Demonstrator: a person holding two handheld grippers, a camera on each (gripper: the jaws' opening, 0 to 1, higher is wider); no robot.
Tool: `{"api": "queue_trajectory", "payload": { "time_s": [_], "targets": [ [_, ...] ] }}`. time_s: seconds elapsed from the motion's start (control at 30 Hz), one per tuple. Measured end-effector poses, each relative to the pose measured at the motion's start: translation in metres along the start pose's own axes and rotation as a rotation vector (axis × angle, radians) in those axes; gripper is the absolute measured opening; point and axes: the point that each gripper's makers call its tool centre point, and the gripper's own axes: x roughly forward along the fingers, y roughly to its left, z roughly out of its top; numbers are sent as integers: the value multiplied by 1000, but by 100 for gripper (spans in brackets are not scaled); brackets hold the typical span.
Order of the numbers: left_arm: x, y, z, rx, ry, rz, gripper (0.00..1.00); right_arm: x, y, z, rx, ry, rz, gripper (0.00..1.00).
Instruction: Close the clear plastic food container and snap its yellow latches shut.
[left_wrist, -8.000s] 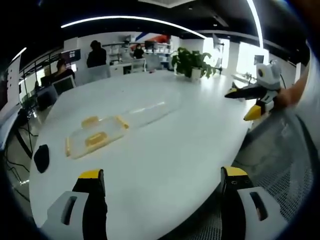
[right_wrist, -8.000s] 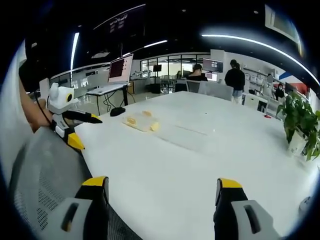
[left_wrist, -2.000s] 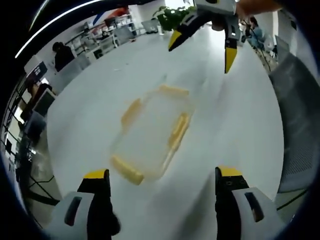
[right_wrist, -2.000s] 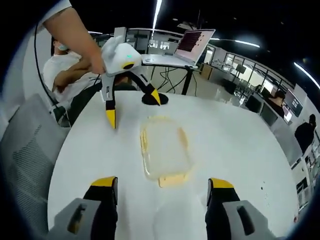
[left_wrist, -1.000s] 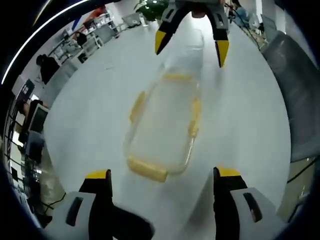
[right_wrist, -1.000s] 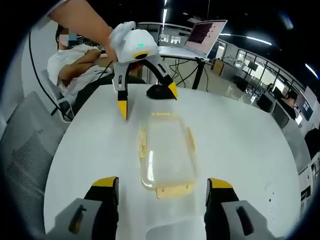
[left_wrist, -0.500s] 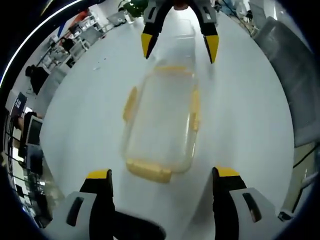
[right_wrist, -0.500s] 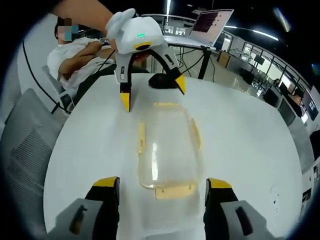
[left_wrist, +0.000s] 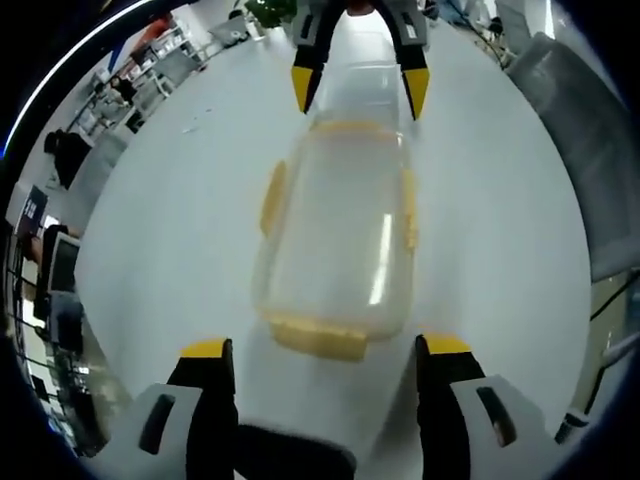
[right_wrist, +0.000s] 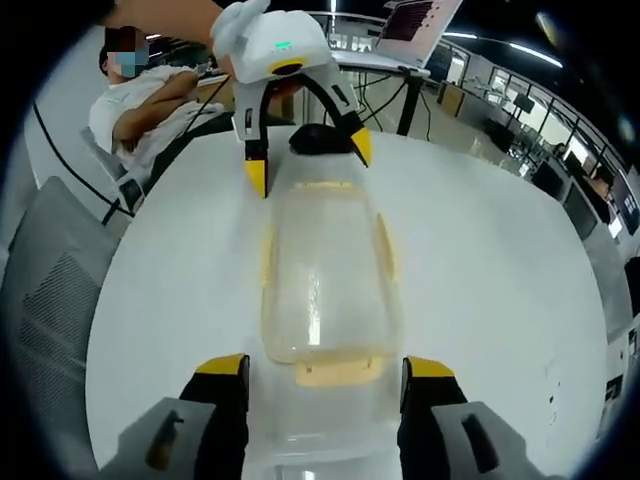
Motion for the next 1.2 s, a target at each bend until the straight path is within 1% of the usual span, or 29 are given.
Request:
{"api": "queue_trajectory", "payload": {
  "time_s": [0.1,0.17,0.23,0.27,0.37,0.5,0.6,0.63,0.77,0.8,0.93,1.07,1.13,1.2],
  "targets": [
    [1,2,1,17,5,-6,73,1,-2,2,7,-6,6,57],
    [3,4,1,15,12,-15,73,2,-2,1,3,-1,8,56],
    [4,5,1,8,20,-30,73,4,-2,-3,-4,19,12,55],
    [5,5,1,7,23,-35,73,4,-4,-6,-23,38,1,54],
    [6,5,2,25,24,-45,72,5,-3,-7,-21,43,7,54],
    [6,8,5,42,14,-50,69,8,-3,-11,-47,74,4,52],
    [8,10,5,35,10,-70,69,9,-6,-14,-21,81,7,51],
    [8,10,5,33,9,-77,69,9,-8,-15,-21,90,-4,51],
    [9,9,5,24,6,-99,69,10,-9,-11,-2,79,2,53],
    [9,8,5,24,3,-105,68,10,-10,-12,-11,89,-1,52],
    [10,8,4,15,-3,-123,67,11,-13,-11,-3,89,2,48],
    [10,3,4,14,-1,-154,62,12,-11,-14,-2,106,19,43],
    [10,3,6,24,-8,-157,58,13,-11,-14,0,109,22,42],
    [10,3,7,28,-9,-157,53,14,-9,-14,-3,115,34,38]
  ]
}}
